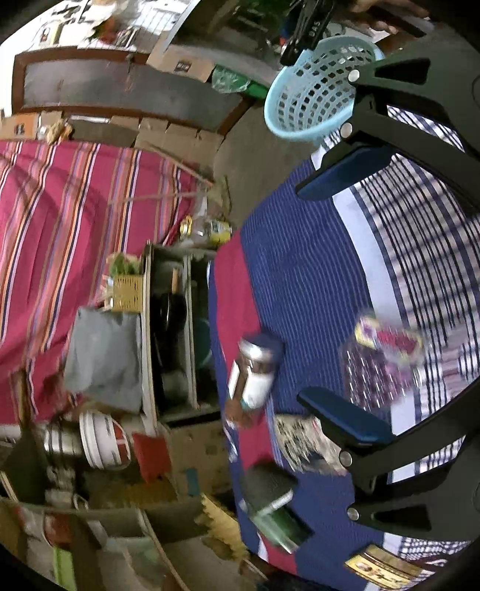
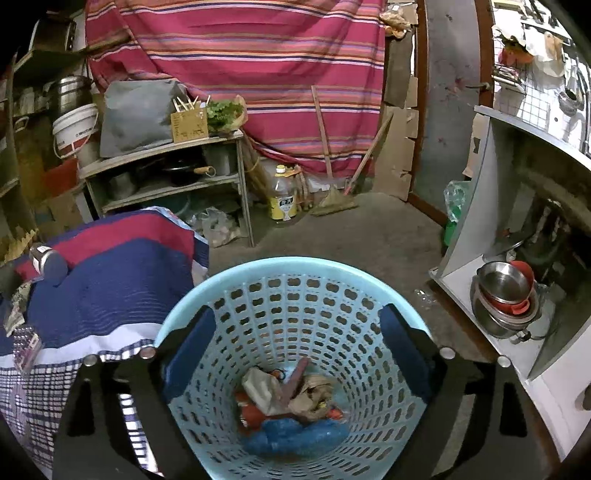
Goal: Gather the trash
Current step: 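Move both tools back over the table toward the remaining items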
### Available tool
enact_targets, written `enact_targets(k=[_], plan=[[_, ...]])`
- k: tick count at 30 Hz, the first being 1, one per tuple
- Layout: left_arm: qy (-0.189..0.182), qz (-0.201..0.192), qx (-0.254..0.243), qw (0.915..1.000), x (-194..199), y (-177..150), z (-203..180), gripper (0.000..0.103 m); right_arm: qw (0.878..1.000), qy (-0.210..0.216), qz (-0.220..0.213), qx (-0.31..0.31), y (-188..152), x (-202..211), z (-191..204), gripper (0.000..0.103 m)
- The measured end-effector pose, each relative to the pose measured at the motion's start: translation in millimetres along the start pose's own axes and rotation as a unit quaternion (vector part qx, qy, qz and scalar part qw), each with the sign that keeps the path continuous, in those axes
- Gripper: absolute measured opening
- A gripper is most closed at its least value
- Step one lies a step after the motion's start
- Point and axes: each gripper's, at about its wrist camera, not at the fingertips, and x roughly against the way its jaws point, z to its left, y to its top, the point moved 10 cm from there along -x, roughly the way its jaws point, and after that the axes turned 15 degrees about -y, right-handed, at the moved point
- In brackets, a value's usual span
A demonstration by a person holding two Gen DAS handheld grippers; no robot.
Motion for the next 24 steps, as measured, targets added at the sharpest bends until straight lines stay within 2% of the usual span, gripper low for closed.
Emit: enact_targets(k=[6, 15, 24], plan=[[0.038, -0.002, 0.012, 0.9992, 30.4, -8.1, 47.6, 0.097, 1.0, 0.025, -0.008, -0.001, -2.3, 21.3, 31.0, 0.093], [0.092, -0.019, 0.022, 0.9954, 89.7, -5.1, 120.8, 0.097, 0.996, 0.078, -0.024, 0.033, 0.1, 64.6, 124.5, 0.093], [0.129, -0.029, 0.04, 0.9904, 124.6, -10.3, 182.7, 0.097, 0.989, 0.112, -0.04, 0.082, -9.2, 101.0, 205.5, 0.094]])
